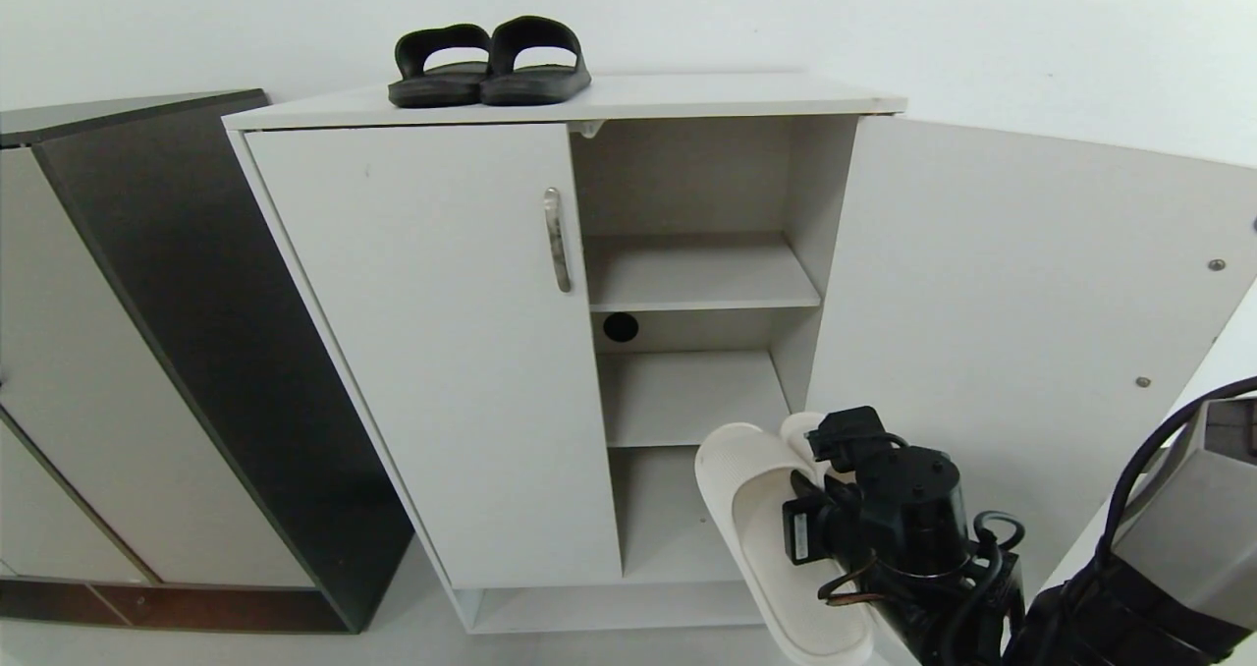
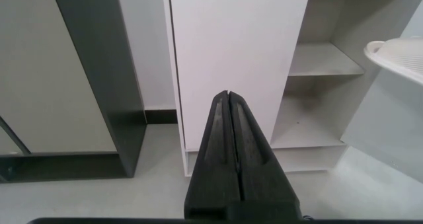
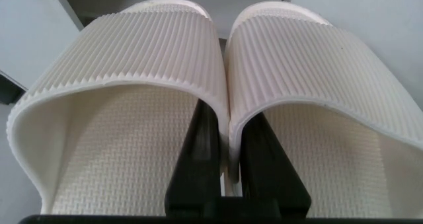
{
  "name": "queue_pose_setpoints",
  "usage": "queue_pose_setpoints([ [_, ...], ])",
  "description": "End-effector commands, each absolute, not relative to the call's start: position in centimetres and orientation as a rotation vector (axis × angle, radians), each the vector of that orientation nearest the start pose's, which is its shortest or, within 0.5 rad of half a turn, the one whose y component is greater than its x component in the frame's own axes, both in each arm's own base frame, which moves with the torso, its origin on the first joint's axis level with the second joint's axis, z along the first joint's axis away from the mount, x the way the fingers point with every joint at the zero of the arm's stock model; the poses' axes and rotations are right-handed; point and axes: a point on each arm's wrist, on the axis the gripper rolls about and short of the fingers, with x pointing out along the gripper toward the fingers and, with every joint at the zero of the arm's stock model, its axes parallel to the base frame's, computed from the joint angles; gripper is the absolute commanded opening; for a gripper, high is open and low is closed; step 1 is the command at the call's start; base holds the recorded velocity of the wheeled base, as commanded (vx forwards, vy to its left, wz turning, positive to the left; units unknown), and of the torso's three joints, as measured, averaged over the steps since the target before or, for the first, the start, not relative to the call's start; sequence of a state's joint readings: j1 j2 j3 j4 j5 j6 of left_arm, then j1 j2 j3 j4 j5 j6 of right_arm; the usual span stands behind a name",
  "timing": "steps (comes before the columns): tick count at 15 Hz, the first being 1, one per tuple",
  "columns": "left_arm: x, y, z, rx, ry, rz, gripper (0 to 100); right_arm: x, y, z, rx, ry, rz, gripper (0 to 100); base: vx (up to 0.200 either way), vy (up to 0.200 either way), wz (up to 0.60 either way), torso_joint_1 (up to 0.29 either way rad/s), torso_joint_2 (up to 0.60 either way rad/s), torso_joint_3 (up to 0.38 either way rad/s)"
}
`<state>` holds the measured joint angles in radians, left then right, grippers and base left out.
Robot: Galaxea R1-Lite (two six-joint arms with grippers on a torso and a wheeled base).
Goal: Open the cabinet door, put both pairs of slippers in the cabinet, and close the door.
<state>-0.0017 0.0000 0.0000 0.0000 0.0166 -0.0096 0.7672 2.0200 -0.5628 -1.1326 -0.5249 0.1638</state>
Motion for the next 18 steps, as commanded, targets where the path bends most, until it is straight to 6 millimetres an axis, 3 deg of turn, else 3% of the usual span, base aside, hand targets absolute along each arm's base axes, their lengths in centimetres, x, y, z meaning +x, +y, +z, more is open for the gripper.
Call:
queue_pose_setpoints([
  [1, -2.3, 0.0, 7.6, -0.011, 0.001, 0.015, 0, 23.7, 21.3, 7.4, -0.032, 0.276, 0.220, 0, 0.000, 0.000, 0.00, 0.000, 0.00, 0.000],
  [7, -2.3, 0.0, 7.6, -0.012, 0.001, 0.015, 0, 23.6, 21.2, 7.4, -0.035, 0.280, 0.219, 0, 0.000, 0.000, 0.00, 0.000, 0.00, 0.000],
  [8, -2.3, 0.0, 7.6, -0.012, 0.001, 0.015, 0, 23.4, 21.7, 7.8, -0.026, 0.267, 0.239, 0, 0.000, 0.000, 0.00, 0.000, 0.00, 0.000],
  [10, -2.3, 0.0, 7.6, -0.012, 0.001, 0.015, 0, 22.5, 24.6, 8.3, -0.010, 0.243, 0.323, 0, 0.000, 0.000, 0.00, 0.000, 0.00, 0.000],
  [12, -2.3, 0.0, 7.6, -0.012, 0.001, 0.015, 0, 22.4, 25.4, 8.1, -0.012, 0.243, 0.341, 0, 0.000, 0.000, 0.00, 0.000, 0.00, 0.000],
  [13, -2.3, 0.0, 7.6, -0.011, 0.001, 0.015, 0, 23.3, 27.5, 7.3, -0.029, 0.263, 0.354, 0, 0.000, 0.000, 0.00, 0.000, 0.00, 0.000],
  [18, -2.3, 0.0, 7.6, -0.009, 0.003, 0.015, 0, 24.8, 27.6, 6.0, -0.042, 0.336, 0.304, 0, 0.000, 0.000, 0.00, 0.000, 0.00, 0.000],
])
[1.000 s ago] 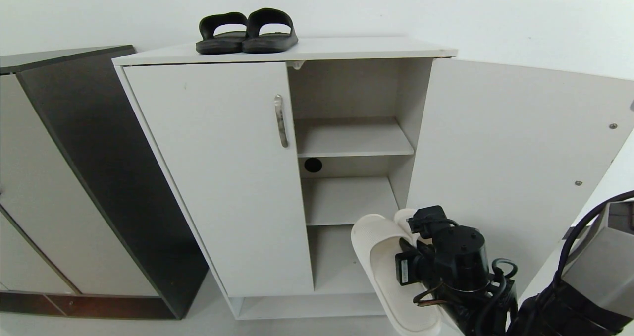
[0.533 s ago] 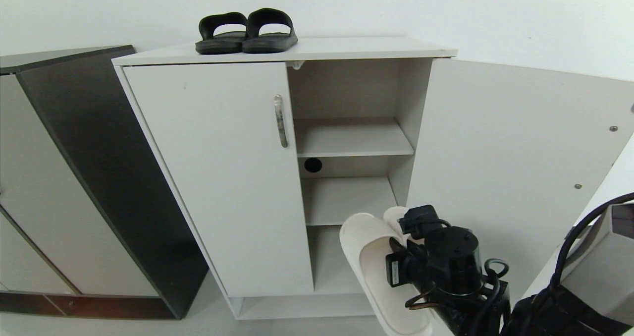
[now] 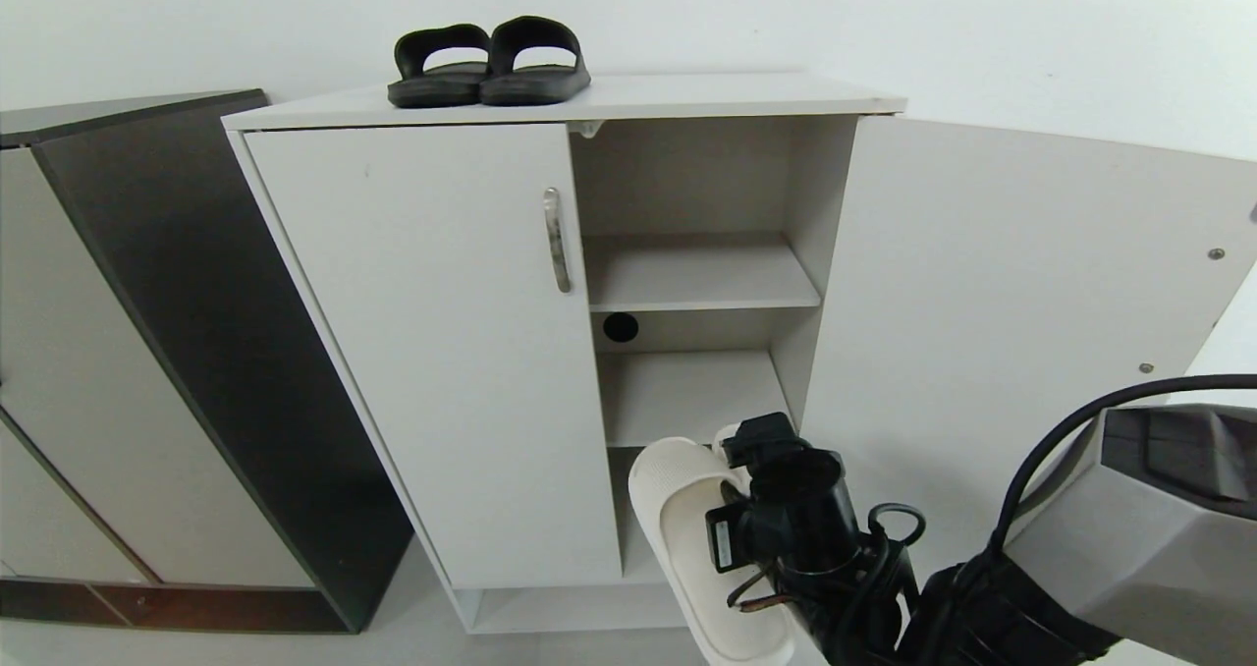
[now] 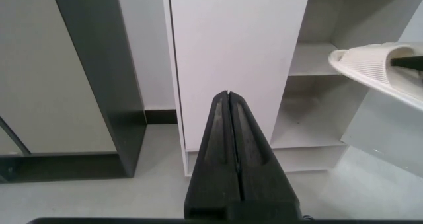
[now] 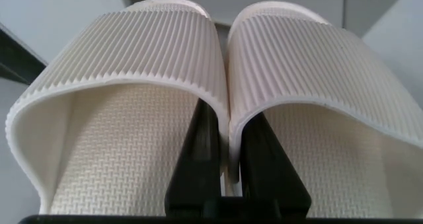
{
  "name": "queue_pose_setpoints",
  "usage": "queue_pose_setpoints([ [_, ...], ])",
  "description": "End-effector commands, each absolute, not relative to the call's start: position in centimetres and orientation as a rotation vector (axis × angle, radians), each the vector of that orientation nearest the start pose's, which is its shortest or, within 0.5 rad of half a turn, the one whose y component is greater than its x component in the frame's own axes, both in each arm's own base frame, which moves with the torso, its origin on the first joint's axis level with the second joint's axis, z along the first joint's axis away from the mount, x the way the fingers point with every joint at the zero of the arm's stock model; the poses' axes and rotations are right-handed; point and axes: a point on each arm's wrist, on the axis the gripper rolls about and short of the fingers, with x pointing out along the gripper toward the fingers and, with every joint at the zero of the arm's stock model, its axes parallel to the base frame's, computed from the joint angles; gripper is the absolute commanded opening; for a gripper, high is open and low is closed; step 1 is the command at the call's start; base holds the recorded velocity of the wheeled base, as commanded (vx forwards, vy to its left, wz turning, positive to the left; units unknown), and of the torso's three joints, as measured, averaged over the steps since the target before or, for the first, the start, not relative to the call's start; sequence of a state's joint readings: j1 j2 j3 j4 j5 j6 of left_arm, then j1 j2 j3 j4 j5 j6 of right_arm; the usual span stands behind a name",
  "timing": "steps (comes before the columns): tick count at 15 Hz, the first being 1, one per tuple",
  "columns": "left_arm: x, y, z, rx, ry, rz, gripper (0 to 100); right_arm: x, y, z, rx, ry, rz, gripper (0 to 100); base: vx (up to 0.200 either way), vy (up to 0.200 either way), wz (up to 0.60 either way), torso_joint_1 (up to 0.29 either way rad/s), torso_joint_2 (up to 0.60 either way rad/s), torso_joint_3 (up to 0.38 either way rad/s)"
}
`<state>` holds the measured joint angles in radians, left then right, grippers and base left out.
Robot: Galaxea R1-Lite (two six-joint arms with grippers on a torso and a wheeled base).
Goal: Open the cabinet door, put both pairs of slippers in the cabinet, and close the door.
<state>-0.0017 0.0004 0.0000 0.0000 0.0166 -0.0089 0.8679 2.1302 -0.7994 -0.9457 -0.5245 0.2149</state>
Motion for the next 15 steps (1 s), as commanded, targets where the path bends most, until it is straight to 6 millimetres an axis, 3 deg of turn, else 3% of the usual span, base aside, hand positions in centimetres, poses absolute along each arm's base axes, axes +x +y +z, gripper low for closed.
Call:
queue_pose_setpoints([
  [1, -2.3, 0.0, 7.6, -0.009, 0.003, 0.015, 0, 24.9, 27.6, 6.0, -0.050, 0.346, 0.303, 0, 0.000, 0.000, 0.00, 0.000, 0.00, 0.000],
  [6, -2.3, 0.0, 7.6, -0.009, 0.001, 0.015, 0, 27.1, 30.0, 4.3, -0.040, 0.353, 0.214, 0, 0.000, 0.000, 0.00, 0.001, 0.00, -0.164],
  [11, -2.3, 0.0, 7.6, -0.009, 0.003, 0.015, 0, 27.8, 31.0, 5.5, -0.005, 0.231, 0.140, 0, 0.000, 0.000, 0.00, 0.004, 0.00, -0.197],
  [15, -2.3, 0.0, 7.6, -0.011, 0.003, 0.015, 0, 27.8, 31.4, 4.9, -0.006, 0.081, 0.130, 0, 0.000, 0.000, 0.00, 0.000, 0.00, -0.079],
])
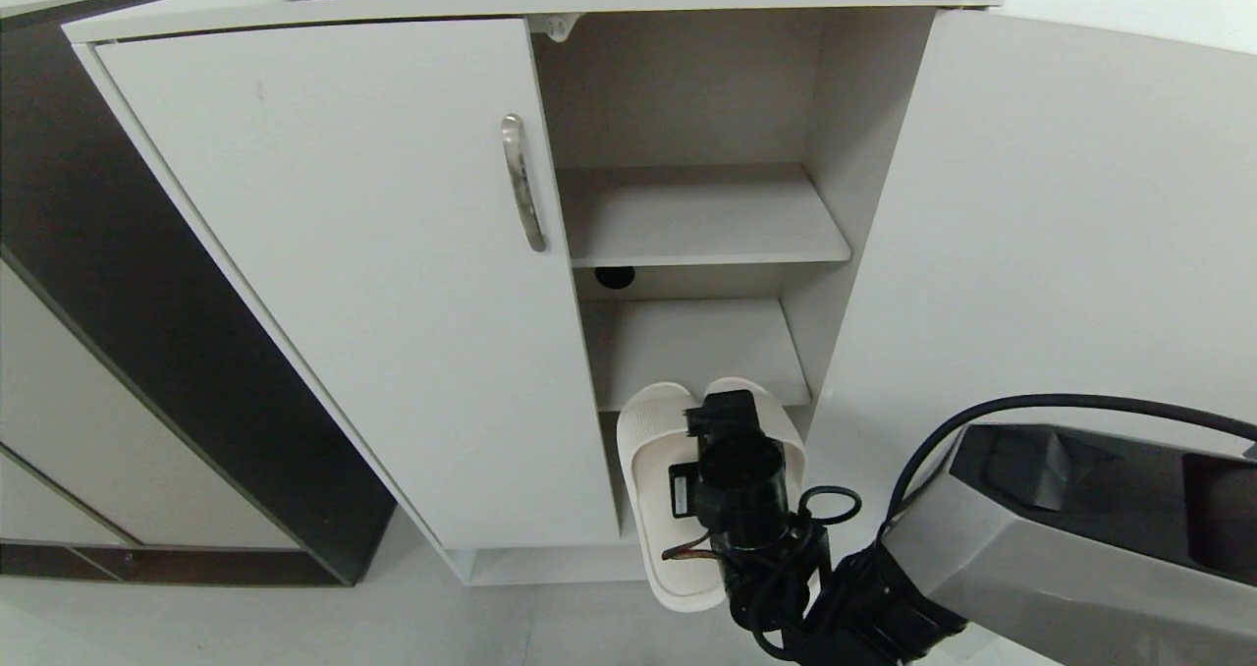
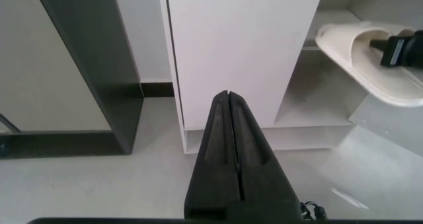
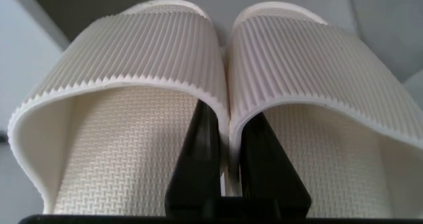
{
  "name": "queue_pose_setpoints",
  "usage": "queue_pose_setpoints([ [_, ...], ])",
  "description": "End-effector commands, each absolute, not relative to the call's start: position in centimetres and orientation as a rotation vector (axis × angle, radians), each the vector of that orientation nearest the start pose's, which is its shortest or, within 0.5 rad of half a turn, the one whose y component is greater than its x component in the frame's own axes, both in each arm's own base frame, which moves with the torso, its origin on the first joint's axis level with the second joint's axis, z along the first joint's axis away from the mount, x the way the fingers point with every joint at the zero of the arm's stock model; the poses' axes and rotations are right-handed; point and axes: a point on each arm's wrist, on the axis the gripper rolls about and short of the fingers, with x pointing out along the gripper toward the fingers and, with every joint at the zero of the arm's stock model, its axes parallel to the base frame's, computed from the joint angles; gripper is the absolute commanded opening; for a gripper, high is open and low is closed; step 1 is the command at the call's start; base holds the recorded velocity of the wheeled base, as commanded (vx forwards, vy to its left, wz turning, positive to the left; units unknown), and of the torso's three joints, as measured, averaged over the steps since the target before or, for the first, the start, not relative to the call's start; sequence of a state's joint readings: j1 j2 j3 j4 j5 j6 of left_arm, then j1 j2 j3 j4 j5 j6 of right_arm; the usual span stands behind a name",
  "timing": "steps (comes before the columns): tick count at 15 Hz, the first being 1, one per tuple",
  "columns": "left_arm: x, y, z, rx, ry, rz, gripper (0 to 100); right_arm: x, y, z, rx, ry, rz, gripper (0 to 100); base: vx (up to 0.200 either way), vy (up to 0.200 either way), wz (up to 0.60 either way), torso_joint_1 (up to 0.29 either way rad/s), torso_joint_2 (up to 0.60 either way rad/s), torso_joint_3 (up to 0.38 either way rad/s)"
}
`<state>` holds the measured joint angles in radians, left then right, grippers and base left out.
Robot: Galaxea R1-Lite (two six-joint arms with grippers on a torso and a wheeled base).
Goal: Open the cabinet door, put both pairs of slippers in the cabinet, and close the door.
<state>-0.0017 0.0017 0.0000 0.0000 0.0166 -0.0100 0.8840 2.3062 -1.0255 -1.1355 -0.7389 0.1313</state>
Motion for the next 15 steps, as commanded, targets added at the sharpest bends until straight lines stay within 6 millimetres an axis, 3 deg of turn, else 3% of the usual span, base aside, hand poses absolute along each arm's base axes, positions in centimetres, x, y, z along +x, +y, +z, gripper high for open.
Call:
queue_pose_setpoints([
  [1, -2.3, 0.0, 7.6, -0.012, 0.001, 0.015, 0, 27.9, 31.6, 4.5, -0.009, 0.039, 0.134, 0, 0.000, 0.000, 0.00, 0.000, 0.00, 0.000],
  [5, -2.3, 0.0, 7.6, -0.012, 0.001, 0.015, 0, 28.1, 31.7, 3.4, -0.023, 0.023, 0.127, 0, 0.000, 0.000, 0.00, 0.000, 0.00, 0.000],
  [11, -2.3, 0.0, 7.6, -0.012, 0.001, 0.015, 0, 28.3, 31.4, 3.2, -0.023, 0.028, 0.113, 0, 0.000, 0.000, 0.00, 0.000, 0.00, 0.000],
  [15, -2.3, 0.0, 7.6, -0.014, 0.001, 0.015, 0, 28.4, 31.3, 3.3, -0.023, 0.027, 0.110, 0, 0.200, 0.000, 0.00, -0.004, 0.00, 0.002],
])
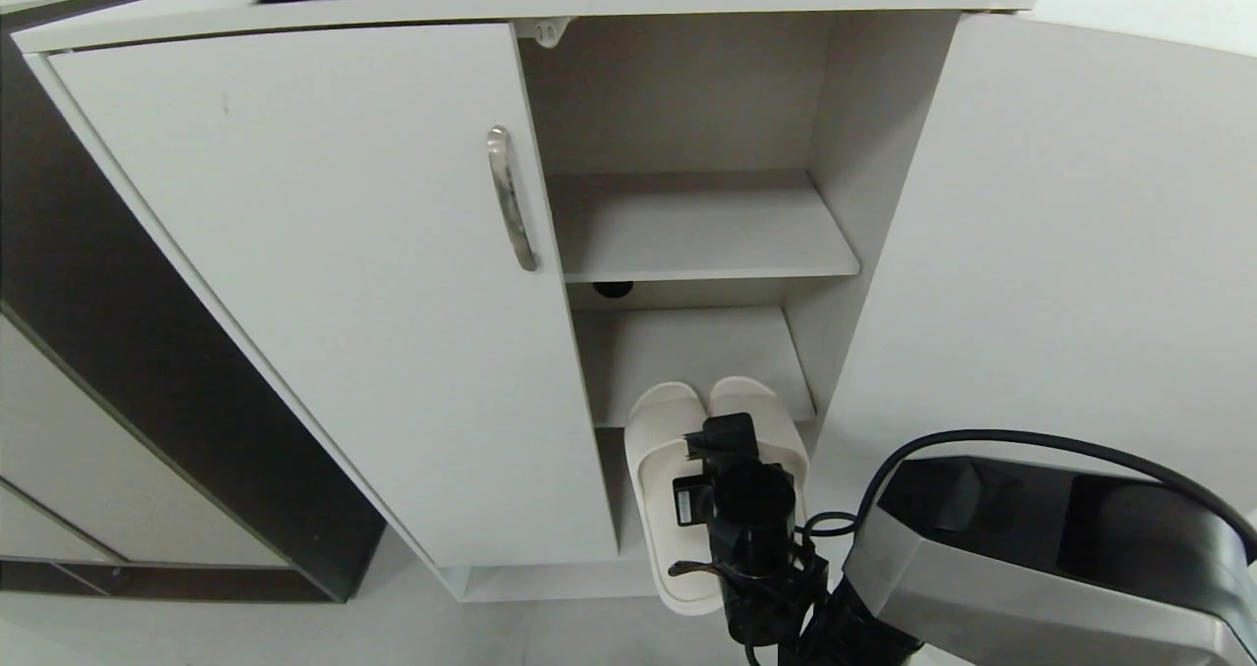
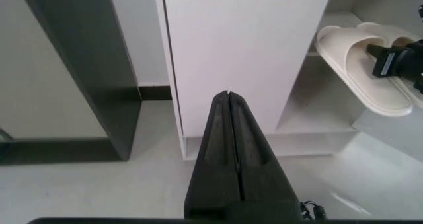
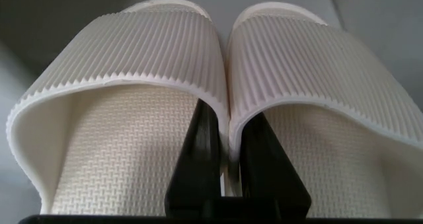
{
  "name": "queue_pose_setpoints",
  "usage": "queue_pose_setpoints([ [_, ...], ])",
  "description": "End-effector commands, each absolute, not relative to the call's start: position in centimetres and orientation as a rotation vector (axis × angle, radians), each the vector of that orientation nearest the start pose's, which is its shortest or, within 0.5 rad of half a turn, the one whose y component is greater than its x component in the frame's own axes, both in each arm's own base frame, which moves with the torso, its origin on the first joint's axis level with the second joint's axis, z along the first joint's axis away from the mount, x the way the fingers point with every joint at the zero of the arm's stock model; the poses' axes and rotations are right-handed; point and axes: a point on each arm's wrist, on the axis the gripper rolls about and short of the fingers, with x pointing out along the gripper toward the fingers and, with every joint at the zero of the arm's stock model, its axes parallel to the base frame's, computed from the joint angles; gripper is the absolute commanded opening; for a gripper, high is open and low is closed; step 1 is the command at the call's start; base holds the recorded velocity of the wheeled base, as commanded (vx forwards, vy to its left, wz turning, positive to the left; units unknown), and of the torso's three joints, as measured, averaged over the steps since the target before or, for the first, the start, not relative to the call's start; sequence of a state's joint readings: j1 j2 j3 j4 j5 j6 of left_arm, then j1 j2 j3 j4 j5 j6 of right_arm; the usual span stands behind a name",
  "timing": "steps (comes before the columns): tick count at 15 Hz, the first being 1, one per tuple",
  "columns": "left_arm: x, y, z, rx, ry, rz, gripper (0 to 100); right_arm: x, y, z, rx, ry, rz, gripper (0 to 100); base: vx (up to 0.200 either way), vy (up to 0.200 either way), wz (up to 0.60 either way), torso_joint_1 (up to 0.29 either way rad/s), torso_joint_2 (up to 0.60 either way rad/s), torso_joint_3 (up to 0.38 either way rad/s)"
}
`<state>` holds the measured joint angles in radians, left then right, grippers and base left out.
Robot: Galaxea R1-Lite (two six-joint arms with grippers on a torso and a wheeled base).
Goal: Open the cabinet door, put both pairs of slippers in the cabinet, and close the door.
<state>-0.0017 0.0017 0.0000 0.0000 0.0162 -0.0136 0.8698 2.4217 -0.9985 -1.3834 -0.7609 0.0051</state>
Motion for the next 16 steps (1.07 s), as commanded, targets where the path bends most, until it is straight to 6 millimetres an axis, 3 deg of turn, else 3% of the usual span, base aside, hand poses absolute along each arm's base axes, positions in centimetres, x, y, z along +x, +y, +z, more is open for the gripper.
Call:
queue_pose_setpoints([
  [1, -2.3, 0.0, 7.6, -0.014, 0.001, 0.015, 0, 28.4, 31.3, 3.3, -0.023, 0.027, 0.110, 0, 0.200, 0.000, 0.00, 0.002, 0.00, 0.002],
  [5, -2.3, 0.0, 7.6, -0.014, 0.001, 0.015, 0, 28.3, 31.3, 3.2, -0.028, 0.027, 0.112, 0, 0.200, 0.000, 0.00, 0.002, 0.00, 0.004],
  [11, -2.3, 0.0, 7.6, -0.012, 0.001, 0.017, 0, 29.1, 31.4, 3.4, -0.044, 0.038, 0.118, 0, 0.000, 0.000, 0.00, 0.000, 0.00, 0.000],
  [13, -2.3, 0.0, 7.6, -0.012, 0.001, 0.018, 0, 30.2, 31.4, 3.8, -0.043, 0.040, 0.149, 0, 0.000, 0.000, 0.00, 0.000, 0.00, 0.000],
  [16, -2.3, 0.1, 7.6, -0.012, 0.001, 0.023, 0, 33.5, 31.8, 4.3, -0.033, 0.033, 0.104, 0, 0.000, 0.000, 0.00, 0.000, 0.00, 0.000],
])
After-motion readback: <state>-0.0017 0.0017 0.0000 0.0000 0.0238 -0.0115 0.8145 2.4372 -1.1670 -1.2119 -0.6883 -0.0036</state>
